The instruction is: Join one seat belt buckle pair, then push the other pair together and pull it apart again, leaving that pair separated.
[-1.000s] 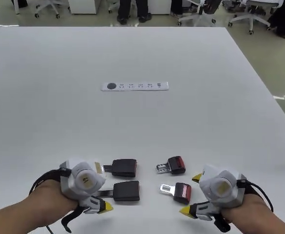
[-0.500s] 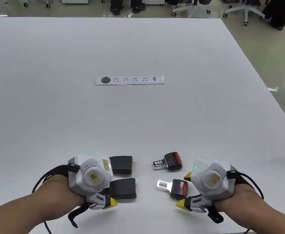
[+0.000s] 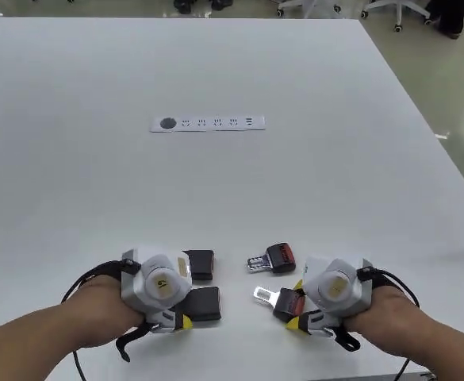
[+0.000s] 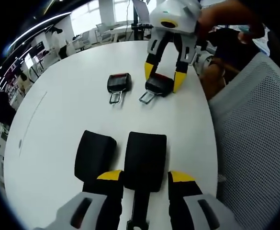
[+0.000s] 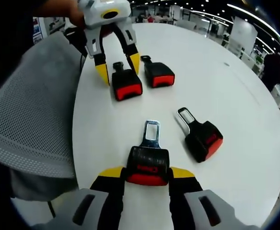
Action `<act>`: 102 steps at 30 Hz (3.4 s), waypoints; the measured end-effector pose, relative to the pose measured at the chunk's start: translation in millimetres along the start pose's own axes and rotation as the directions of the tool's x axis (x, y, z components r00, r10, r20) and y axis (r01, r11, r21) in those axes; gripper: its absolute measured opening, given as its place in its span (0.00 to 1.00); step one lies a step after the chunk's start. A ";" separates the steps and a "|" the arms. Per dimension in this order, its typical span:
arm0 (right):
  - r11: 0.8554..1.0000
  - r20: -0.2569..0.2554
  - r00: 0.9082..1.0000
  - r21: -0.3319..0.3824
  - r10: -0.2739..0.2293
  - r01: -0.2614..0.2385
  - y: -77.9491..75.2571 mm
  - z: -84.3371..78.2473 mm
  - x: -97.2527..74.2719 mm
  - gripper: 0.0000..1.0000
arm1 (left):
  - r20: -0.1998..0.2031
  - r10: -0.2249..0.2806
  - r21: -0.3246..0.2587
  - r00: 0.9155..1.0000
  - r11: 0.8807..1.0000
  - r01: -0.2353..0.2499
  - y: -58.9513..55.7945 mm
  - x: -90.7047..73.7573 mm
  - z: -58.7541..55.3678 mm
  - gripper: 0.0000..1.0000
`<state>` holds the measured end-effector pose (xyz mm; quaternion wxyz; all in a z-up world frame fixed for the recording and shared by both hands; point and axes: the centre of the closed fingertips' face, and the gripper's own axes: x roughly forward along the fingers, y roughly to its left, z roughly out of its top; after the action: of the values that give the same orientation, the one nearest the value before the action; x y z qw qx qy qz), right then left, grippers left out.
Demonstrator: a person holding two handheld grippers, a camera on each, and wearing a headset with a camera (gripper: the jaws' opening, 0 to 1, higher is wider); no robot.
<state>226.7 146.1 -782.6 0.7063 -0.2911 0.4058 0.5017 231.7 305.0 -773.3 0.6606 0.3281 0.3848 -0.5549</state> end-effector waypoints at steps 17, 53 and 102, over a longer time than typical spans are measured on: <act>0.988 0.057 0.994 -0.126 0.093 -0.085 -1.7 1.2 3.6 0.33 | -0.005 -0.027 0.077 1.000 0.997 0.027 -4.9 10.1 -5.8 0.33; 0.946 -0.085 0.984 -0.271 0.158 -0.176 26.0 38.1 24.7 0.32 | -0.080 -0.066 0.113 0.995 0.991 0.075 -6.0 7.6 -5.2 0.32; 0.938 -0.079 0.983 -0.296 0.164 -0.181 38.1 76.1 48.3 0.30 | -0.056 -0.075 0.124 0.996 0.989 0.081 -6.4 7.4 -5.1 0.32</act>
<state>220.2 243.7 -786.4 0.5958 -0.3721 0.3669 0.6099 225.3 304.8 -782.3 0.6063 0.3680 0.3780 -0.5951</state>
